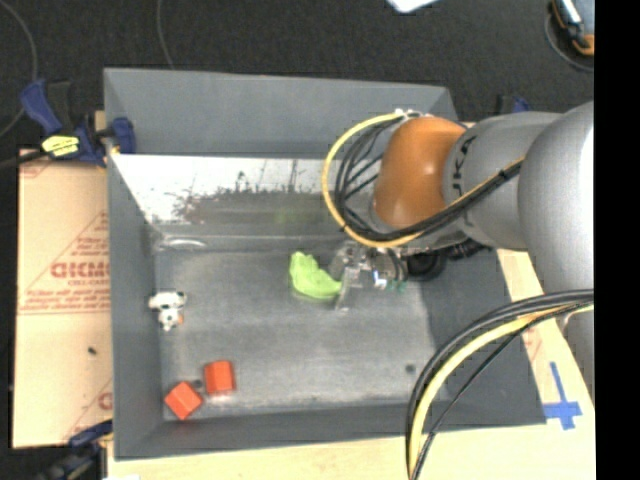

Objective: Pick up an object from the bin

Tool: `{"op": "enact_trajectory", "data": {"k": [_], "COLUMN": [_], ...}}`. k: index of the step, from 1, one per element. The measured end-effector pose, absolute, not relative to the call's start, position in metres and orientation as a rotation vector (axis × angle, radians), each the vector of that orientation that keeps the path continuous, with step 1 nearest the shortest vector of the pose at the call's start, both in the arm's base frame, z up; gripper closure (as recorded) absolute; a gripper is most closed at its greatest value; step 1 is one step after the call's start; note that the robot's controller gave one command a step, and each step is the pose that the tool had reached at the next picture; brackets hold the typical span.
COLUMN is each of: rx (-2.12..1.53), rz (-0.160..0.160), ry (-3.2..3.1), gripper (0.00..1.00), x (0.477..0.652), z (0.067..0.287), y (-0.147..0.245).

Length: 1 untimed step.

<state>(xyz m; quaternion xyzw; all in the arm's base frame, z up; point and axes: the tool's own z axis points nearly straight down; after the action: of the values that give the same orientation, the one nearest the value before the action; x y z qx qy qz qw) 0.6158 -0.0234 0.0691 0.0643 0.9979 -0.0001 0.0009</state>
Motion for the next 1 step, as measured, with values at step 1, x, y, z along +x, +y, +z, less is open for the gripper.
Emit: {"op": "enact_trajectory", "data": {"k": [1], "rx": [0.293], "rz": [-0.002], "ry": [3.114], "gripper": [0.0], "x": [0.6271], "z": [0.1551], "y": [-0.0316]}}
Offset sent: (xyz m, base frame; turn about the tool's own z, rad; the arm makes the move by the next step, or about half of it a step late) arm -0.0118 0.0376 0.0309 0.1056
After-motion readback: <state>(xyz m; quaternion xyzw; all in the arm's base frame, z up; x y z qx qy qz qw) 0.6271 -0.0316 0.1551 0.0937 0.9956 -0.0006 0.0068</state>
